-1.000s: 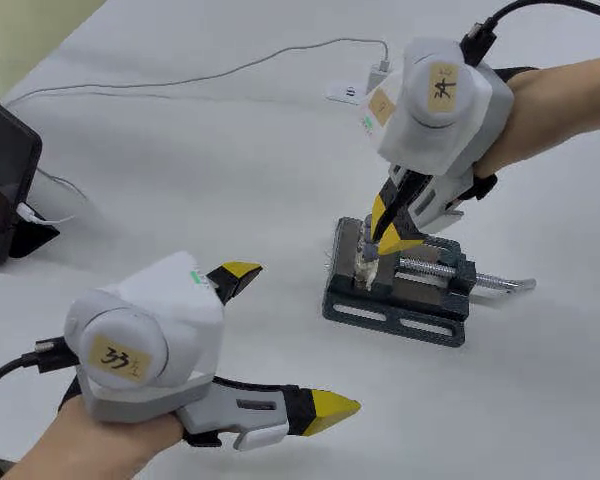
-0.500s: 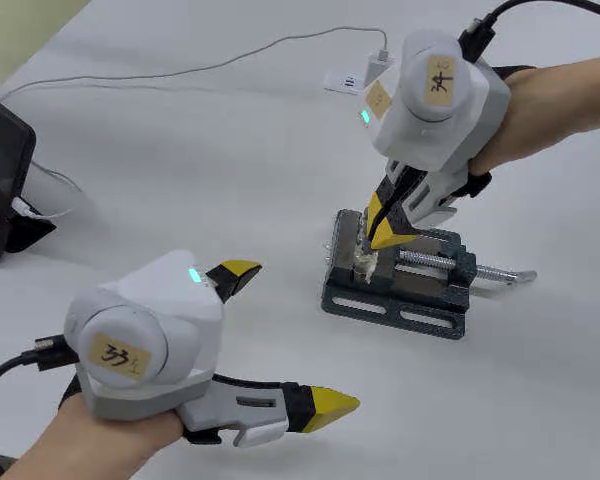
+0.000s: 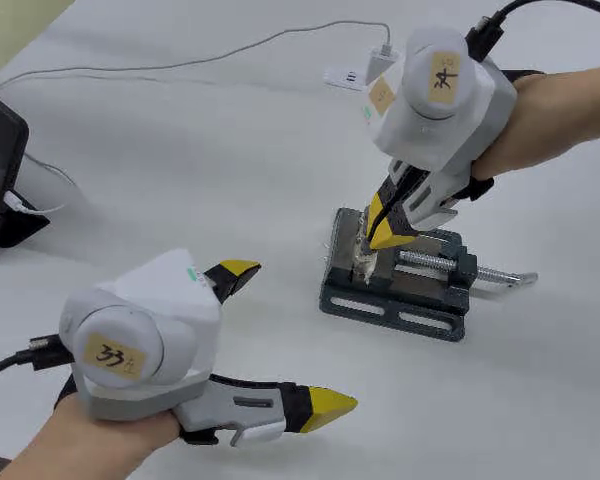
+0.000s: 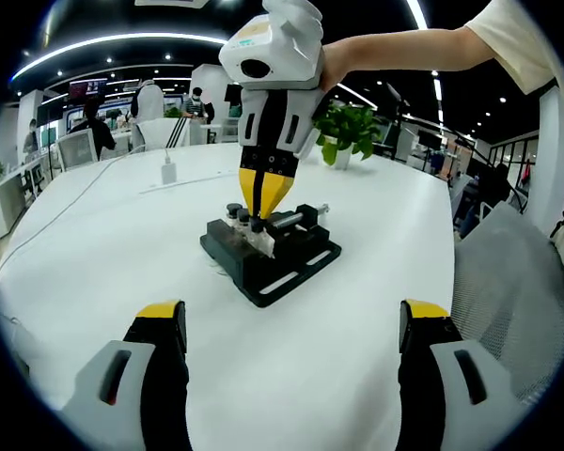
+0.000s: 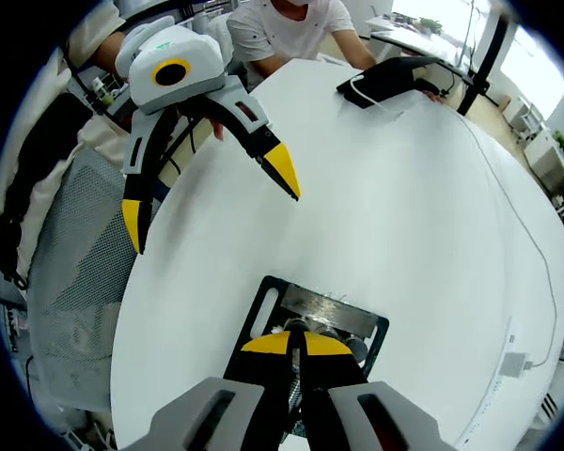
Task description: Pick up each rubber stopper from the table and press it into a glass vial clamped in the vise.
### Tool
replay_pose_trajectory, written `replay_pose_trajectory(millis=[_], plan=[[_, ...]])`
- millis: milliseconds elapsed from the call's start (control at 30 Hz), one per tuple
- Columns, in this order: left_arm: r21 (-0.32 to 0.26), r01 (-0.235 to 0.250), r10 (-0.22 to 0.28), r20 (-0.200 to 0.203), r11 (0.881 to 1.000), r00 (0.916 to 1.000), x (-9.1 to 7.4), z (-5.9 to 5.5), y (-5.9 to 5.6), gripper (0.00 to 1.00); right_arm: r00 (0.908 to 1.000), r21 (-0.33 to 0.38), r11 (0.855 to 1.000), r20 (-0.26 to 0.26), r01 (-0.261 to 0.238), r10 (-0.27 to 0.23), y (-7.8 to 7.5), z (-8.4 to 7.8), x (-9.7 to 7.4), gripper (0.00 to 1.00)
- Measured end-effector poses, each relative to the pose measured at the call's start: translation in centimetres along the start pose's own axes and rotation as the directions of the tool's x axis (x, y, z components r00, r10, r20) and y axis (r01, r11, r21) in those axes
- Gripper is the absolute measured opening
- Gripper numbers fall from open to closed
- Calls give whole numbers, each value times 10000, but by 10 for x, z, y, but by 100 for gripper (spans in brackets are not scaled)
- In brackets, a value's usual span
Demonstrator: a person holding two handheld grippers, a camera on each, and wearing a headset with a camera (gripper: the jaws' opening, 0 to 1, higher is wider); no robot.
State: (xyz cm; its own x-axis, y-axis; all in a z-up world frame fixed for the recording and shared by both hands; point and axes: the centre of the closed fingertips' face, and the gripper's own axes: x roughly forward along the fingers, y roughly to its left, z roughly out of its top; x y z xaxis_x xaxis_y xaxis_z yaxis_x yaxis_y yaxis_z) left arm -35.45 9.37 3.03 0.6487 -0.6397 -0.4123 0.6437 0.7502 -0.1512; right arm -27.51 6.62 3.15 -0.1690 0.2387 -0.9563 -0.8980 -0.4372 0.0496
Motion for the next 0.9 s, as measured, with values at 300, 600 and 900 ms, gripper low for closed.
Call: replay_pose_trajectory(millis=[300, 600, 900], plan=[[-90, -77, 77, 6, 9999, 10000, 1, -1, 5, 93, 9990, 114, 9998, -409, -184, 188, 0, 1, 2, 0], [-242, -86, 90, 136, 9997, 9999, 6, 0, 6, 93, 9978, 242, 9996, -630, -168, 183, 0, 2, 3, 0], [-315, -106, 110, 125, 9994, 9999, 8, -3, 5, 93, 9969, 783, 9968, -754, -149, 208, -1, 0, 3, 0]])
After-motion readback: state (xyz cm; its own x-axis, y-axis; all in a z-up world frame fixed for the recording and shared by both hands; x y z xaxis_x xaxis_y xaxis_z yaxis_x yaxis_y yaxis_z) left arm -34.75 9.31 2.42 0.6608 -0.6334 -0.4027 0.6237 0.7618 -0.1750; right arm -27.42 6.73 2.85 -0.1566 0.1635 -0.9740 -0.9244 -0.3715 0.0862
